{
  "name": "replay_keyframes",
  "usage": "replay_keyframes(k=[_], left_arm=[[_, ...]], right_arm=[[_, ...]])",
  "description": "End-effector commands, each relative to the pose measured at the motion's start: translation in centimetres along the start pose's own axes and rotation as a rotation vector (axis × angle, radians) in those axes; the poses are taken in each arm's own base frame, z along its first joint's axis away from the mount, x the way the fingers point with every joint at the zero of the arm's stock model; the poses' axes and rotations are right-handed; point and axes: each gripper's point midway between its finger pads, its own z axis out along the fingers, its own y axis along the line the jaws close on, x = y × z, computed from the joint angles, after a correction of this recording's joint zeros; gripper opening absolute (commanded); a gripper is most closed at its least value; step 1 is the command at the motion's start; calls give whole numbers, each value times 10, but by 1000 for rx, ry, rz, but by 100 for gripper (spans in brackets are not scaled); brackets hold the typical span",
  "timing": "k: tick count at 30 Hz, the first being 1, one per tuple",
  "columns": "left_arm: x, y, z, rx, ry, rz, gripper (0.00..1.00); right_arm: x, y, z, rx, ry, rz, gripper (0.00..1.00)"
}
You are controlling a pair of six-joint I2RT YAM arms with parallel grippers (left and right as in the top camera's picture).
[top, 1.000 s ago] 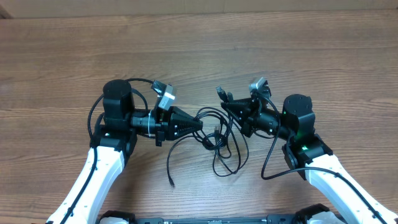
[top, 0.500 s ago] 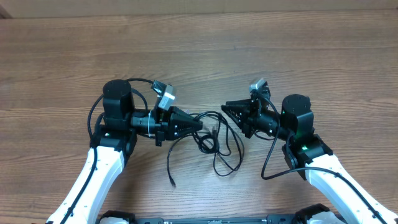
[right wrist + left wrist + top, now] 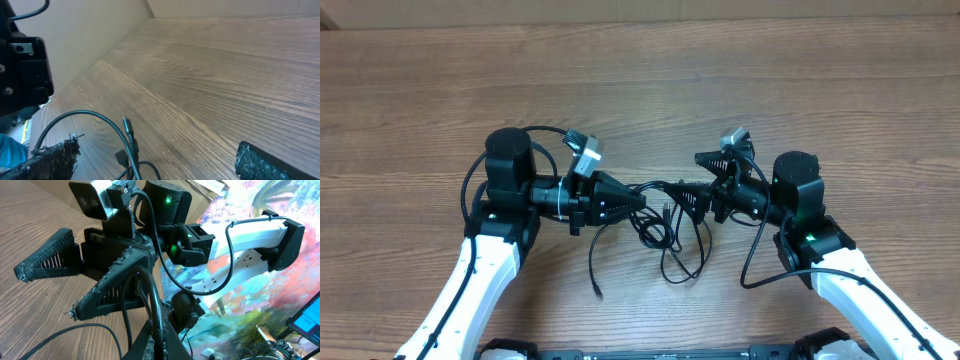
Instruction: Untangle cables
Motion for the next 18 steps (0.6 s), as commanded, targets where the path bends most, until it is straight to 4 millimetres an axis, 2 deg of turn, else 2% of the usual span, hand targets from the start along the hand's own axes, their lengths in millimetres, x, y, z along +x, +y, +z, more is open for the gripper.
replay_keyframes(k=[1, 4, 11, 14, 18], left_arm=[[-1, -4, 0, 20, 5, 27, 4], [-1, -4, 0, 20, 4, 27, 4], [-5, -5, 0, 21, 3, 6, 4], [-11, -7, 0, 21, 0, 22, 4], [-19, -10, 0, 22, -4, 52, 4]], right_arm=[[-3, 11, -2, -48, -2, -14, 100], [-1, 20, -2, -101, 10, -15, 100], [4, 58, -11, -330, 45, -37, 100], [3, 59, -11, -336, 43, -42, 100], [1, 49, -8, -273, 28, -37, 100]])
